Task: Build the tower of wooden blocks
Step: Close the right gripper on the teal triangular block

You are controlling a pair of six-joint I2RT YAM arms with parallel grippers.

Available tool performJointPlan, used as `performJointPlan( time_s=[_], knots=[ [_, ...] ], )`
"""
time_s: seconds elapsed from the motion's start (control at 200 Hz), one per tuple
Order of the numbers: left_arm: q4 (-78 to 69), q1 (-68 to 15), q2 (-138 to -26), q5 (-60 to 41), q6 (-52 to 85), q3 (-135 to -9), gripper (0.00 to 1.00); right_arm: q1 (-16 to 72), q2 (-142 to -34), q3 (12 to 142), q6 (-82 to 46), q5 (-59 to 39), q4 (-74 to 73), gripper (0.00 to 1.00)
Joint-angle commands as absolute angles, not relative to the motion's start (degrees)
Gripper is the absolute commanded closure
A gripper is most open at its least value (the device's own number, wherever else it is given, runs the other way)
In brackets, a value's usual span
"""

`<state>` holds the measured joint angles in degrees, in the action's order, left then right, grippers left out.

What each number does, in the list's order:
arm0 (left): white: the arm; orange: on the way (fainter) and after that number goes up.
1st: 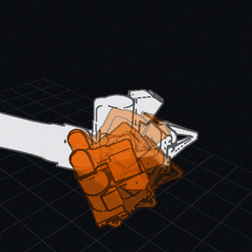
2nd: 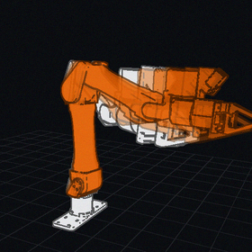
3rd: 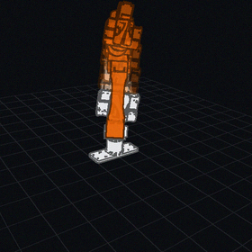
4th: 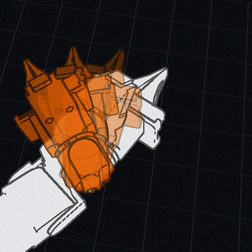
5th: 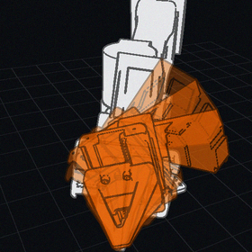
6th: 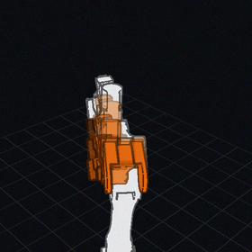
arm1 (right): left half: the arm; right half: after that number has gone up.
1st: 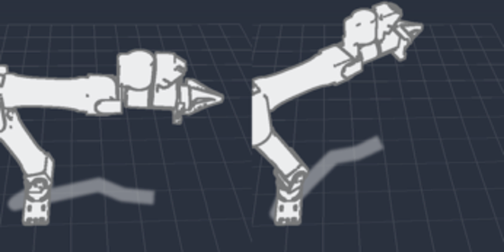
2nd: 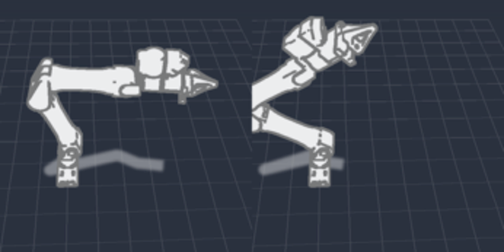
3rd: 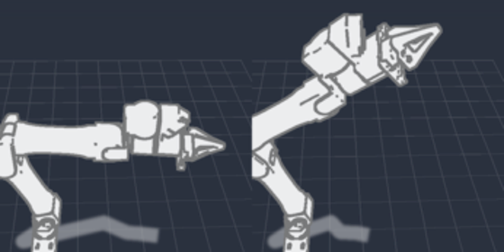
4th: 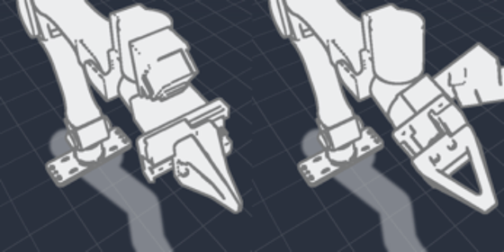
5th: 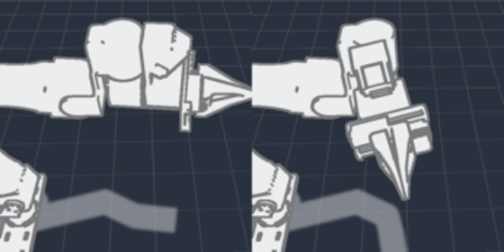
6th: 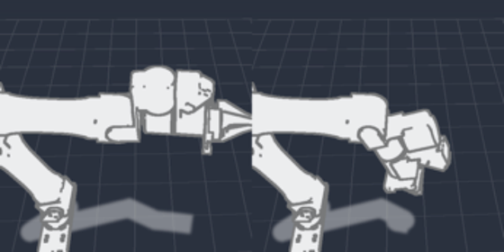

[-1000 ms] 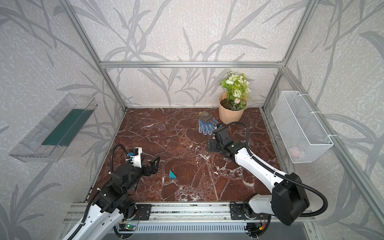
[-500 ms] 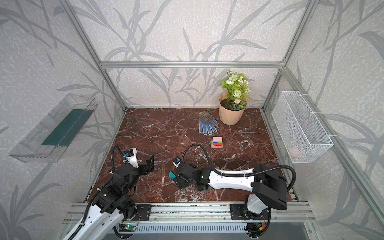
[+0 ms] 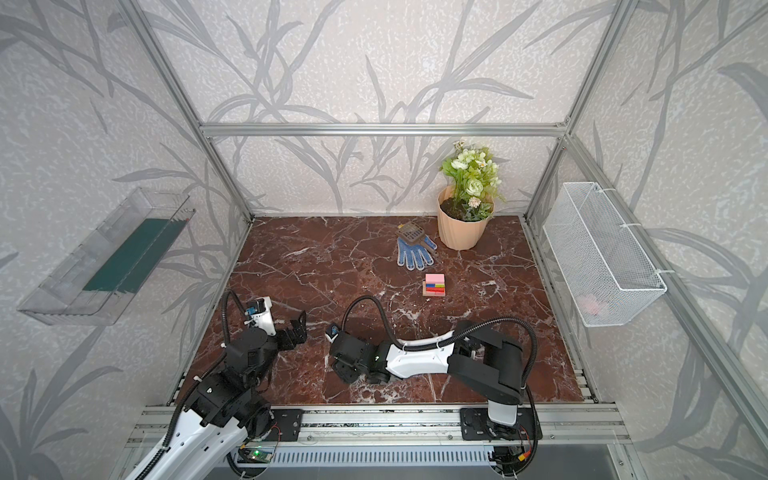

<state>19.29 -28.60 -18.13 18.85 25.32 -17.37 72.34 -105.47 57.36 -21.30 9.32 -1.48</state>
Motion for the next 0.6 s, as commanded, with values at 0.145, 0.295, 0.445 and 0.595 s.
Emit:
performJointPlan(
  time_s=[0.145,0.295,0.445,0.595],
  knots=[
    [20.9,-28.7,-17.7,21.9,26.7,-18.5,0.01,72.7,-108.7,60.6,-22.5,10.3,-2.1,0.45],
    [22.7,-28.6,-16.9,24.4,28.0,-18.9,0.01,72.6,-108.3,60.4,-23.6,13.3,-1.2,0.54],
    [23.3,-28.7,-15.6,24.7,28.2,-18.7,0.01,72.2,-108.0,60.4,-24.6,17.3,1.3,0.59],
    [23.4,-28.7,-15.0,24.5,28.2,-18.5,0.01,70.9,-107.5,59.6,-26.4,17.4,1.9,0.71]
  ],
)
